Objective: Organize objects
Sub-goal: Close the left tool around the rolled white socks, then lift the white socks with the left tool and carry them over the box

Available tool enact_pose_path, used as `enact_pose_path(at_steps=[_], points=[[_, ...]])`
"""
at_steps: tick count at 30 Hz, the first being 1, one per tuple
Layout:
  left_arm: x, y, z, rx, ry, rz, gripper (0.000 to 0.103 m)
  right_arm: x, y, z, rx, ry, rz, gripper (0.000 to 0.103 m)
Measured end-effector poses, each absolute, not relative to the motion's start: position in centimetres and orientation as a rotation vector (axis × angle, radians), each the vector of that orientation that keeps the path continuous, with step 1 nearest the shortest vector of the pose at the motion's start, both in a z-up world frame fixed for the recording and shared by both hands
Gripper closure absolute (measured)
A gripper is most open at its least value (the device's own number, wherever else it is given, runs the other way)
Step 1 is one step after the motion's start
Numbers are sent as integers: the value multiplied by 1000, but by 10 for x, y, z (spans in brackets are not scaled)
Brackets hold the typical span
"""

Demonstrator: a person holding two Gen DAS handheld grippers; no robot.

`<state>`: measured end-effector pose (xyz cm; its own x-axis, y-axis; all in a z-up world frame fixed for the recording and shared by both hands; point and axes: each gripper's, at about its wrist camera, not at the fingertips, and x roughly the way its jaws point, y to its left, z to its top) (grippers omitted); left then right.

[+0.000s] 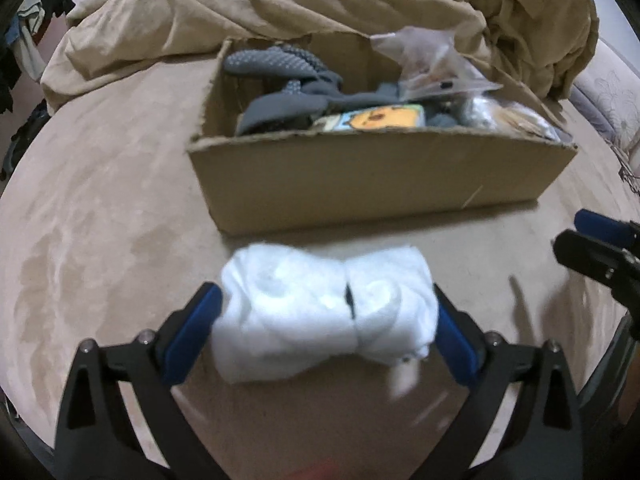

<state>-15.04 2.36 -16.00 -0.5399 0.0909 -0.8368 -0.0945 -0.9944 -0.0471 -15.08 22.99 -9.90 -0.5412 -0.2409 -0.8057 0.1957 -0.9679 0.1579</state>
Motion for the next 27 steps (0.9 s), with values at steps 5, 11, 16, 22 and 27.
enact_pose_path(at_steps=[5,11,16,22,27], points=[[-144,27,-156,-1409,43,2661,22,-149,229,-99,1351,-65,-2554,28],[-131,29,-136,-1334,53,2690,34,-137,230,-88,1330,-75,-2568,28],[-108,28,-105,-1268,34,2710,36,-118,231,-70,1309,-64,-2578,28],[-73,28,-64,-1220,-27,2710,36,-93,237,-39,1280,-51,-2592,28],[-43,27,-31,-1165,-65,2735,36,-77,240,-9,1233,-39,-2592,28]])
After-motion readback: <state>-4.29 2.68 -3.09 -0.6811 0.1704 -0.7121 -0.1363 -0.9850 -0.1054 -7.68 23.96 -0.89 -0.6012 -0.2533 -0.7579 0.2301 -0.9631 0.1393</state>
